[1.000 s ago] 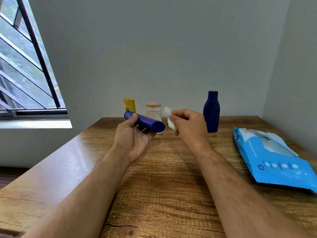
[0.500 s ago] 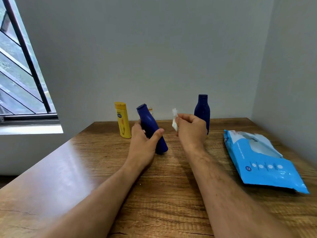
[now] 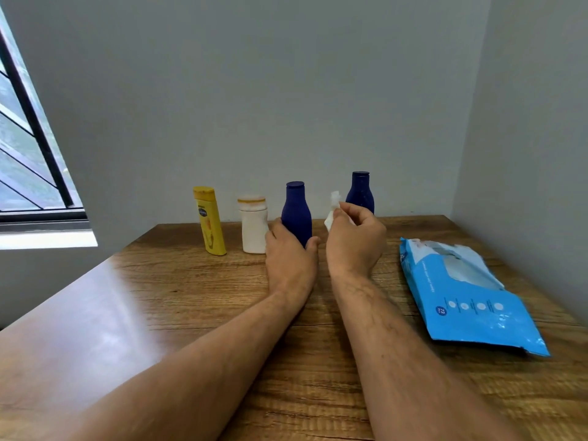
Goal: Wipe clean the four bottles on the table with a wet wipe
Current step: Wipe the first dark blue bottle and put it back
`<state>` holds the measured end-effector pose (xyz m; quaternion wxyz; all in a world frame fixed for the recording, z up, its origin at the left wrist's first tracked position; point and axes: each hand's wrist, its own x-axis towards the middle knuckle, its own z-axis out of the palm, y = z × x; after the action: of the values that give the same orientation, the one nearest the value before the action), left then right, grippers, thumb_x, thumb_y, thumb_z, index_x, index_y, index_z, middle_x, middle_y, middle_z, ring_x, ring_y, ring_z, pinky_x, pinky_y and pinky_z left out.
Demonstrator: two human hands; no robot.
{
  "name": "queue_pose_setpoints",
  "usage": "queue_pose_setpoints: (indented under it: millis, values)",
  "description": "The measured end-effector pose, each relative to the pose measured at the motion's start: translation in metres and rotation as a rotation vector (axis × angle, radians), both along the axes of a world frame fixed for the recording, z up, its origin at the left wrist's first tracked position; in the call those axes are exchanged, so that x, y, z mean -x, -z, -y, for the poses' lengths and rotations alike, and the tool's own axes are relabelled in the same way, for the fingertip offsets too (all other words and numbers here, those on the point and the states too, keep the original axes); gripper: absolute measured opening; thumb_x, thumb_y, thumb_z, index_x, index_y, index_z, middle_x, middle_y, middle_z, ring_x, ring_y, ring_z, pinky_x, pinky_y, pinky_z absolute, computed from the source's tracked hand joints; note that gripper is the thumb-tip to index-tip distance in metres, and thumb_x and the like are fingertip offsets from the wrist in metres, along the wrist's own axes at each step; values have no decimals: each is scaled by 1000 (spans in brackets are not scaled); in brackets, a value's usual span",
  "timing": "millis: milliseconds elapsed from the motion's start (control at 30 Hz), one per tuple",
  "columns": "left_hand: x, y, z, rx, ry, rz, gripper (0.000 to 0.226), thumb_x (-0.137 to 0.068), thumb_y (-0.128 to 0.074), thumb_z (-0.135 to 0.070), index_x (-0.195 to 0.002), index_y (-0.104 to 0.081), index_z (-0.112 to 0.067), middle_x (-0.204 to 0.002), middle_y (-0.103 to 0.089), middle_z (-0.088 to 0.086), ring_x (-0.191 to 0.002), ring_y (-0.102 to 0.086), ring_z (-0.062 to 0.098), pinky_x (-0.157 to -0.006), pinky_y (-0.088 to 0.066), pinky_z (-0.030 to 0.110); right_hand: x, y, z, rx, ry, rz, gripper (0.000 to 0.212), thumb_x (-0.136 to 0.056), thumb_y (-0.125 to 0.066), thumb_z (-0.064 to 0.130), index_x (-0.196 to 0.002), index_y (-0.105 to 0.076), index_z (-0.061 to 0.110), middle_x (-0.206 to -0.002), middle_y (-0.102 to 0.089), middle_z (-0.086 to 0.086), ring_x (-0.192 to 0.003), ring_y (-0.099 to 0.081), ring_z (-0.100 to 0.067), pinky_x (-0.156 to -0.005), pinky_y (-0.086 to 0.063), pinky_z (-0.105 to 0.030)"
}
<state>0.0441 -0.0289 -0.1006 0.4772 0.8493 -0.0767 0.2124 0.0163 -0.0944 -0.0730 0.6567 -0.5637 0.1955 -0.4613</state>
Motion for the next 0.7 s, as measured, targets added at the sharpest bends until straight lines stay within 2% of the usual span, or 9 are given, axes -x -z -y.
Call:
queue_pose_setpoints:
  millis: [67, 200, 333, 433, 500, 700]
  values:
    - [-4, 0, 8, 54, -1, -29, 66, -89, -72, -28, -142, -34, -14, -140, -50, 7, -127, -53, 25, -102, -50, 42, 1, -1, 2, -27, 19, 24, 14, -94, -64, 18, -104, -71, 21, -99, -64, 12, -88, -59, -3, -62, -43, -8]
    - [-10, 0, 17, 93, -1, -45, 69, -89, -72, -26, -143, -30, -14, -143, -51, 7, -129, -55, 27, -102, -51, 47, 0, -2, 5, -65, 23, 43, 15, -94, -63, 18, -107, -71, 19, -99, -63, 12, -83, -57, 0, -56, -42, -3]
    - [-18, 0, 24, 41, 4, -74, 68, -91, -69, -26, -144, -29, -11, -141, -53, 10, -125, -58, 29, -99, -52, 46, 1, -2, 5, -93, 18, 44, 15, -94, -63, 19, -107, -71, 19, -104, -66, 9, -89, -59, -3, -55, -44, -5]
    - [-24, 0, 27, -11, 6, -172, 61, -92, -68, -25, -140, -33, -9, -140, -54, 11, -125, -57, 30, -99, -52, 44, 1, 0, 6, -116, 2, 45, 15, -94, -64, 19, -107, -71, 19, -101, -65, 11, -82, -58, 0, -51, -42, 0]
    - [-27, 0, 29, -27, 9, -212, 58, -93, -67, -25, -138, -35, -8, -137, -55, 12, -123, -58, 30, -97, -52, 44, 1, 0, 6, -131, -14, 48, 15, -94, -64, 19, -107, -71, 19, -99, -63, 12, -84, -59, -1, -50, -41, 1]
    - [-31, -2, 37, -33, 3, -216, 59, -93, -67, -29, -137, -35, -7, -137, -56, 13, -123, -59, 29, -94, -51, 39, -2, 0, 10, -207, -43, 69, 15, -94, -65, 19, -107, -72, 18, -104, -66, 10, -89, -58, -3, -54, -43, -2]
